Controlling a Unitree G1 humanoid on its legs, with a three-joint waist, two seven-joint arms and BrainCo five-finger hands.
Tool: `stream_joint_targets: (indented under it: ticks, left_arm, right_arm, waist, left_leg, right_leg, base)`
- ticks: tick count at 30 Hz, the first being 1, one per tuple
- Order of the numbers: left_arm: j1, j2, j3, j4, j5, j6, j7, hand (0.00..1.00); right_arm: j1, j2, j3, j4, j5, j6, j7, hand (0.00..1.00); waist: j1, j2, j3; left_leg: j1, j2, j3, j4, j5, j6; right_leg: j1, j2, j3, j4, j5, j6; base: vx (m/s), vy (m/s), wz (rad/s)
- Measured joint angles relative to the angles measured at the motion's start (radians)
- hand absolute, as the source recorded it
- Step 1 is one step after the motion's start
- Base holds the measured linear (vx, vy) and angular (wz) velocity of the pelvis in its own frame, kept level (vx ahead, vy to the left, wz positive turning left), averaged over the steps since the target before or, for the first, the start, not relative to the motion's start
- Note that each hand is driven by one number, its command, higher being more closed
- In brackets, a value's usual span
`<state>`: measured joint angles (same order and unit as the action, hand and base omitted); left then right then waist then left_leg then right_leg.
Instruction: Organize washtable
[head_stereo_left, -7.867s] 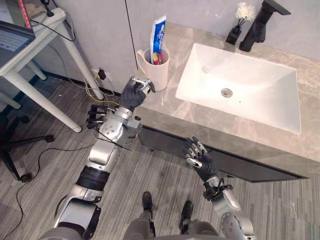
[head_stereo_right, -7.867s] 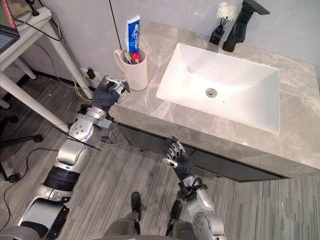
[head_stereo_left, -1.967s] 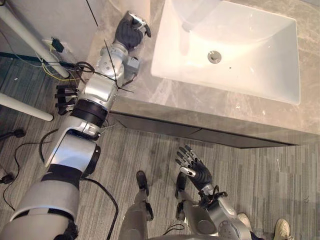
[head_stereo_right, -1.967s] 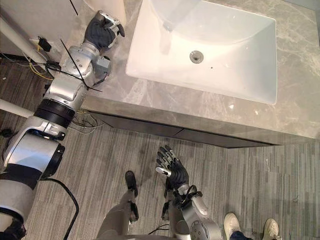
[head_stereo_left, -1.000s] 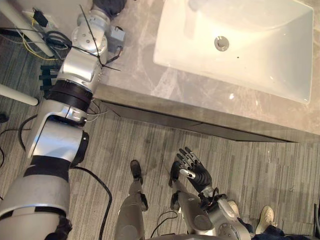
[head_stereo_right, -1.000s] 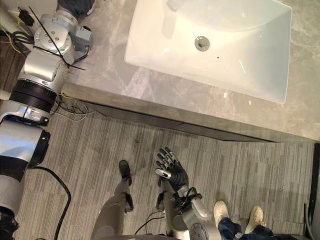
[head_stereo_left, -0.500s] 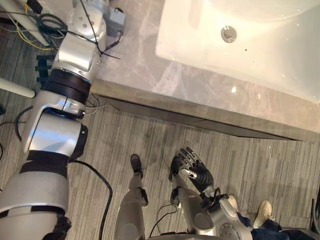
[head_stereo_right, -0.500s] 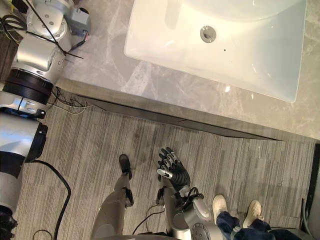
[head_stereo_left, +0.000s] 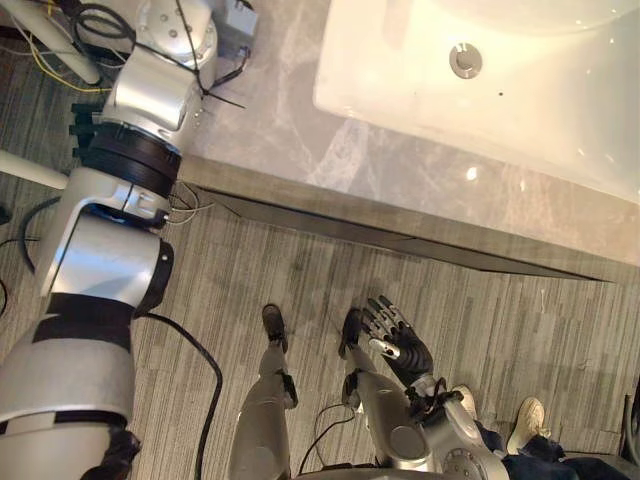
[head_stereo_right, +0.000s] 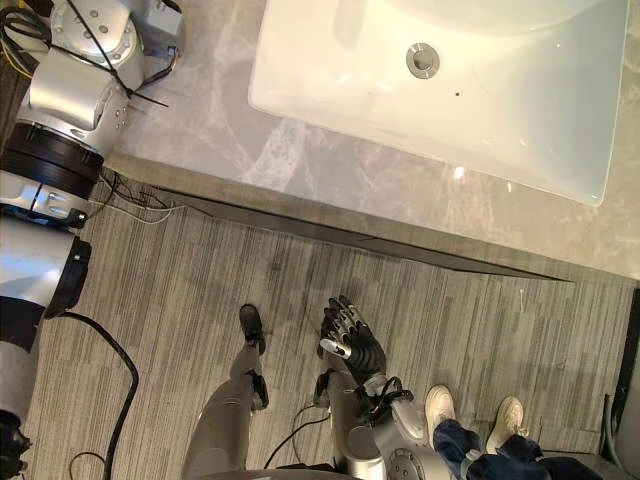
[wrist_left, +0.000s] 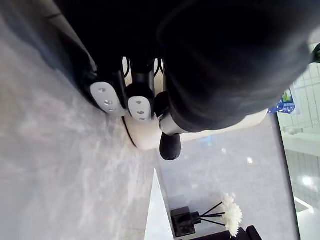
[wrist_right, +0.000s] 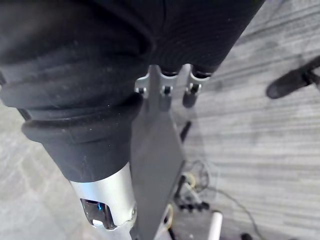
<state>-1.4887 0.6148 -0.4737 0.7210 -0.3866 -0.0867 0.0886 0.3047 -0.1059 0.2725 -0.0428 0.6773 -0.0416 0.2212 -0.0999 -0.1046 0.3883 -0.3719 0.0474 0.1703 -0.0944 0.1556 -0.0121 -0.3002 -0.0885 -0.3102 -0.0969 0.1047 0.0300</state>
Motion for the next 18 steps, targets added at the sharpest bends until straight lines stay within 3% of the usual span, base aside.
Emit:
stream_joint_targets:
  ticks: [18]
  left_arm:
    - [-0.132, 0.000, -0.045, 0.074, 0.001, -0.008, 0.001, 1.00]
  right_arm:
    - [0.060, 0.000, -0.039, -0.001, 0.001, -0.022, 0.005, 0.00]
  waist:
    - [-0.024, 0.014, 0.035]
  left_leg:
    - [-0.018, 0.000, 0.009, 0.000, 0.001, 0.002]
  right_leg:
    - [-0.022, 0.000, 0.010, 0.000, 0.004, 0.000]
  base:
    - [0.01, 0.024, -0.01]
